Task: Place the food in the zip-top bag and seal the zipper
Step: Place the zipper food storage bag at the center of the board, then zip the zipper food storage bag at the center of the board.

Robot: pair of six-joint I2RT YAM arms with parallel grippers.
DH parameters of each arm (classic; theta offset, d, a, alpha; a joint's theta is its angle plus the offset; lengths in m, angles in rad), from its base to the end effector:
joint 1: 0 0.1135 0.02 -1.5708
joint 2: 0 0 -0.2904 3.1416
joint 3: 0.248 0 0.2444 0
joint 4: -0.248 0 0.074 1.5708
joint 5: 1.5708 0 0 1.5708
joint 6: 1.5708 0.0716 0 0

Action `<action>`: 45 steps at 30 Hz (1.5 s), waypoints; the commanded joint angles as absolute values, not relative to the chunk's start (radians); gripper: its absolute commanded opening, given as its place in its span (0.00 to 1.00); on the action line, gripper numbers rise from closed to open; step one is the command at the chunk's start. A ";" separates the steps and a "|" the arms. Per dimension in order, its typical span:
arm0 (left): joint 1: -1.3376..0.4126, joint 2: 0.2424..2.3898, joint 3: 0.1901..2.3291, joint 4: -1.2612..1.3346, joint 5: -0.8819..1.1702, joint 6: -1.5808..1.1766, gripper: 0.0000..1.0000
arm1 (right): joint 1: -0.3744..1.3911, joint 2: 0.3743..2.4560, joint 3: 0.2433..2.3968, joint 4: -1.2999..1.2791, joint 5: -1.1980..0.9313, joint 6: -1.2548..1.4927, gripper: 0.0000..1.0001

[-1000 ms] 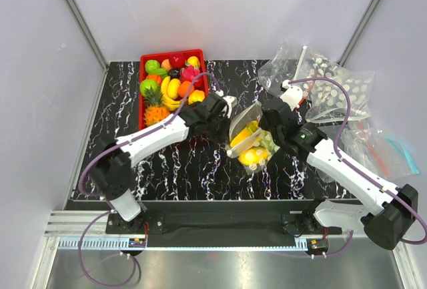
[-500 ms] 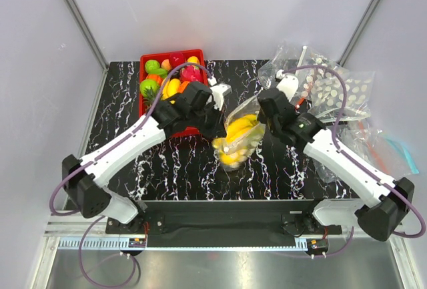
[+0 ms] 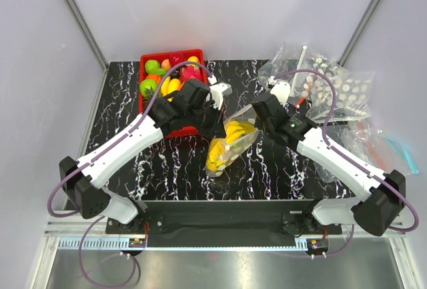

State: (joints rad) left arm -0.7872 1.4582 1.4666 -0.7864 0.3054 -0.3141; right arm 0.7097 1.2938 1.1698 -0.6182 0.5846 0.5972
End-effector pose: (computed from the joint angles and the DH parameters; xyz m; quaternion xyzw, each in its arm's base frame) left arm 0.2142 -0.2455 0.3642 0.2708 0.8726 -0.3192 0.2518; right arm 0.2394 0.1536 0.3327 0.0665 0.8817 0.0249 0.4664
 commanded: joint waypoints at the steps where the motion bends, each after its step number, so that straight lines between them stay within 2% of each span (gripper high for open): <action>1: -0.784 1.469 1.453 -0.765 0.373 -0.299 0.00 | 0.707 1.252 1.209 -0.572 0.600 0.595 0.00; 3: -0.784 1.465 1.425 -0.743 0.370 -0.298 0.00 | 0.707 1.243 1.213 -0.558 0.583 0.582 0.00; 5: -0.784 1.450 1.424 -0.733 0.347 -0.298 0.00 | 0.707 1.247 1.209 -0.555 0.571 0.577 0.24; 10: -0.784 1.434 1.421 -0.718 0.342 -0.281 0.03 | 0.707 1.244 1.167 -0.554 0.532 0.604 0.48; 11: -0.784 1.433 1.411 -0.712 0.347 -0.284 0.03 | 0.707 1.236 1.142 -0.545 0.525 0.609 0.58; 13: -0.785 1.419 1.370 -0.671 0.368 -0.297 0.03 | 0.707 1.207 1.115 -0.516 0.497 0.632 0.68; 18: -0.785 1.381 1.319 -0.588 0.405 -0.334 0.09 | 0.707 1.215 1.115 -0.523 0.442 0.661 0.72; 20: -0.785 1.373 1.322 -0.586 0.420 -0.336 0.18 | 0.707 1.230 1.140 -0.541 0.439 0.664 0.72; 22: -0.787 1.356 1.318 -0.575 0.439 -0.334 0.27 | 0.707 1.235 1.149 -0.552 0.407 0.667 0.49; 24: -0.788 1.342 1.304 -0.560 0.443 -0.333 0.29 | 0.706 1.233 1.146 -0.558 0.390 0.681 0.27; 25: -0.788 1.336 1.307 -0.561 0.442 -0.330 0.30 | 0.707 1.235 1.144 -0.561 0.391 0.683 0.12; 26: -0.790 1.333 1.305 -0.561 0.440 -0.331 0.35 | 0.707 1.232 1.146 -0.569 0.408 0.687 0.06; 28: -0.788 1.325 1.310 -0.571 0.445 -0.328 0.47 | 0.706 1.221 1.141 -0.575 0.422 0.695 0.02; 29: -0.790 1.318 1.310 -0.580 0.443 -0.327 0.61 | 0.707 1.210 1.135 -0.575 0.440 0.695 0.02; 32: -0.790 1.263 1.290 -0.580 0.413 -0.318 0.78 | 0.707 1.184 1.117 -0.577 0.465 0.698 0.01; 34: -0.793 1.217 1.264 -0.581 0.364 -0.311 0.82 | 0.706 1.172 1.100 -0.575 0.476 0.706 0.01; 36: -0.799 1.174 1.208 -0.559 0.341 -0.307 0.94 | 0.707 1.158 1.089 -0.574 0.486 0.713 0.01; 38: -0.807 1.140 1.161 -0.502 0.336 -0.290 0.99 | 0.706 1.151 1.078 -0.571 0.489 0.715 0.01; 45: -0.844 0.915 0.881 -0.212 0.166 -0.275 0.99 | 0.706 1.141 1.069 -0.580 0.503 0.729 0.02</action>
